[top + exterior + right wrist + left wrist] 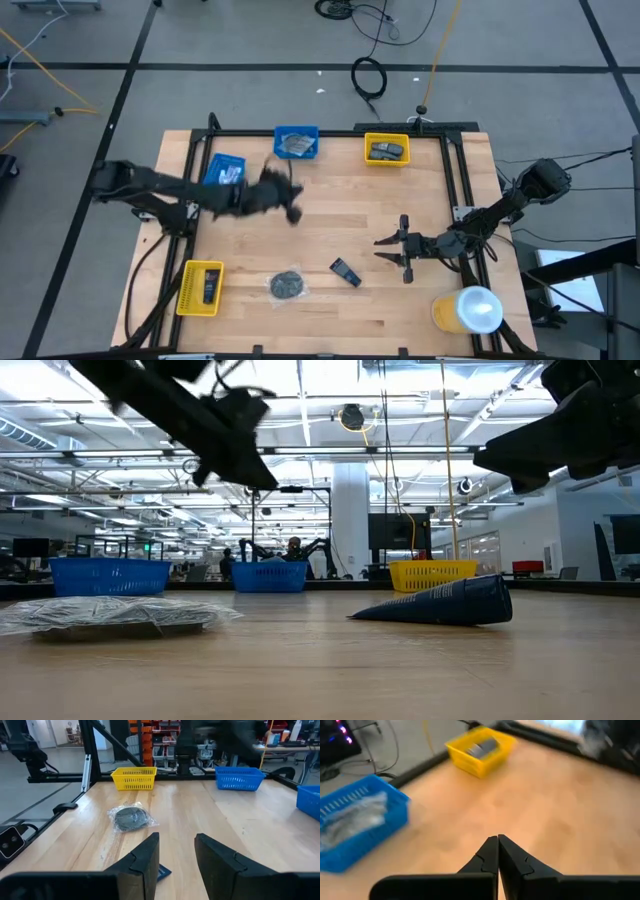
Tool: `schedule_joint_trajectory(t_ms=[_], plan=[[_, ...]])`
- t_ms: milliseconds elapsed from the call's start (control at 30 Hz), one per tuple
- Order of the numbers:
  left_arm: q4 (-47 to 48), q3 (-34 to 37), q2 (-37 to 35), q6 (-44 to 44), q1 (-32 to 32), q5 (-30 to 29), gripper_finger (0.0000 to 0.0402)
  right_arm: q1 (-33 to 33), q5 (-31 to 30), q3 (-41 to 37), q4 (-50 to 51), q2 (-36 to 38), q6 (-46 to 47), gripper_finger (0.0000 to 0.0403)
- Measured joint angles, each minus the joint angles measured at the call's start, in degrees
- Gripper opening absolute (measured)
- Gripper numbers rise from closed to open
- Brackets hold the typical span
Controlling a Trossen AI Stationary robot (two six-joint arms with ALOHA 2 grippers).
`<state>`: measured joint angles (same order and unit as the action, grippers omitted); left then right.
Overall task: Pick & Place Travel size toiletries
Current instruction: Put the blue shave cream into the bottom yellow bin
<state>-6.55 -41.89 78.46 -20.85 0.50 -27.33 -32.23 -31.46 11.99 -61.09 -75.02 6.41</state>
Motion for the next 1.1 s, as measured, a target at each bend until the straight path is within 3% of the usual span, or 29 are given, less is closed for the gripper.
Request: schedule_joint_trajectory(t_ms=[233,367,500,600,733,933,1100], plan=[[0.08,0.03,2.87,-7.64,23.11,-15.82,0.0009,0.0,0.48,0.0,0.08,0.0,0.51,0.0116],[-11.27,0.04,9.17,-6.85,31.5,-22.58,0.0002,-0.01,8.75,-0.03,1.97,0.0,4.27,0.0116],[-27.68,0.04,17.72,-0.33,33.88,-24.02,0.0014,-0.02,18.16,-0.02,4.08,-0.13,9.32,0.0116],[-40.35,0.0,23.5,4.17,32.95,-22.8,0.002,-0.1,19.56,0.03,3.93,-0.8,10.5,0.0118],[-49.38,-0.04,29.04,8.47,29.5,-14.97,0.0016,-0.11,19.29,1.31,3.92,-3.14,9.68,0.0135],[-46.85,-5.64,34.88,11.52,24.78,-3.45,0.0028,-0.11,19.3,5.7,4.0,-9.38,6.65,0.0186],[-37.71,-13.31,38.4,19.8,23.49,2.45,0.0104,-0.02,19.55,8.11,3.96,-11.54,3.92,0.0226]])
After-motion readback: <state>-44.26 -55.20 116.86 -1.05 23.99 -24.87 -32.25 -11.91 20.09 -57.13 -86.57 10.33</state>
